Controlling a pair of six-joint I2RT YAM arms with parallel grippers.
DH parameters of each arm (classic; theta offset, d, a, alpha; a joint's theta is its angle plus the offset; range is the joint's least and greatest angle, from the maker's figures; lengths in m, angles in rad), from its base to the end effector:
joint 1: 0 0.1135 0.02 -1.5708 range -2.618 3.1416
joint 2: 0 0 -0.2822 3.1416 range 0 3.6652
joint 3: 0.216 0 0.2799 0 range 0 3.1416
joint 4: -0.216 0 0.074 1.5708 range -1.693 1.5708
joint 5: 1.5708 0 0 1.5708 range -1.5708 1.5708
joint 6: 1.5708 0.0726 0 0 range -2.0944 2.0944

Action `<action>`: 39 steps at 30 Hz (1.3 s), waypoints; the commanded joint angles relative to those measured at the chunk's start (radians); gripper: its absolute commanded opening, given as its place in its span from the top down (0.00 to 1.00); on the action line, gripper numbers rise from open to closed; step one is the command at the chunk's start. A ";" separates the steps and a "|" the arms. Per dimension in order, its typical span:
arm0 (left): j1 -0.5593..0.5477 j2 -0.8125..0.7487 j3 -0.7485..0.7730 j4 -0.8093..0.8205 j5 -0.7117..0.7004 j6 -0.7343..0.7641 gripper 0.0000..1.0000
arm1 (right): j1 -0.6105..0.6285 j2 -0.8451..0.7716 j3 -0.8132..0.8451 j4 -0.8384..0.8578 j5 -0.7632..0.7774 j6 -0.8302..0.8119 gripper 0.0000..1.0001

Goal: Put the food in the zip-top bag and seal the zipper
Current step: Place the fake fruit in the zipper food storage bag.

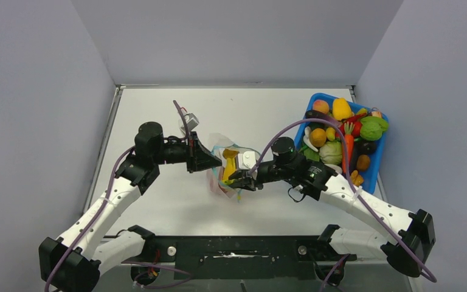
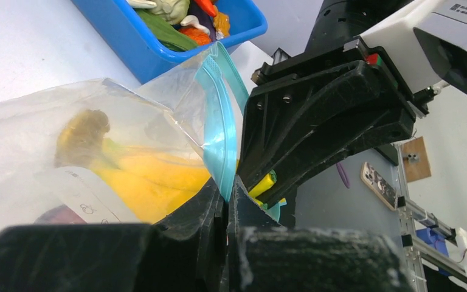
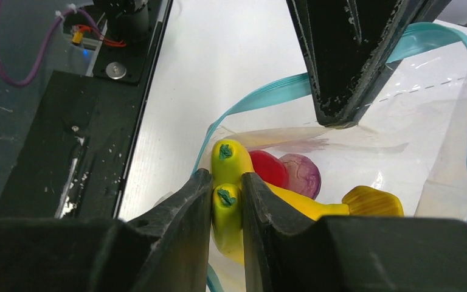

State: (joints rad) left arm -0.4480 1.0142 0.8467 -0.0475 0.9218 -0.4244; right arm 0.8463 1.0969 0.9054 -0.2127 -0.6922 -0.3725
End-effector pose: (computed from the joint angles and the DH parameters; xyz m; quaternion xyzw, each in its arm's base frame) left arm 0.2144 -0.1672 0.3415 0.2871 0.6943 -0.5513 0.3628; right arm 0.1578 0.2482 0.3204 -0.6026 0.5369 0.3968 0.4372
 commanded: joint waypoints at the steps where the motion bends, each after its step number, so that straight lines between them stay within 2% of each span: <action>1: 0.006 -0.010 0.007 0.066 0.067 0.059 1.00 | 0.010 0.016 0.062 -0.010 -0.014 -0.129 1.00; 17: 0.005 0.008 0.028 0.012 0.092 0.107 1.00 | 0.057 0.004 0.027 0.058 0.154 -0.422 1.00; 24: 0.005 0.018 0.026 0.017 0.115 0.086 1.00 | 0.056 0.055 0.007 0.085 0.262 -0.467 1.00; 28: 0.005 0.005 0.022 0.062 0.125 0.050 1.00 | 0.057 0.078 -0.030 0.127 0.301 -0.474 0.96; 33: 0.006 0.002 0.036 0.055 0.106 0.041 1.00 | 0.082 0.093 -0.080 0.197 0.455 -0.505 0.84; 35: 0.006 0.006 0.051 -0.009 0.060 0.079 1.00 | 0.096 0.091 -0.077 0.200 0.478 -0.494 0.70; 39: 0.013 0.006 0.050 -0.060 -0.063 0.121 1.00 | 0.102 0.064 -0.092 0.234 0.493 -0.441 0.49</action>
State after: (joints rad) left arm -0.4473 1.0363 0.8486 -0.0837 0.9455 -0.3538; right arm 0.9379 1.1923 0.8165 -0.0971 -0.2710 -0.8417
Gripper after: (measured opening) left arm 0.010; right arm 0.436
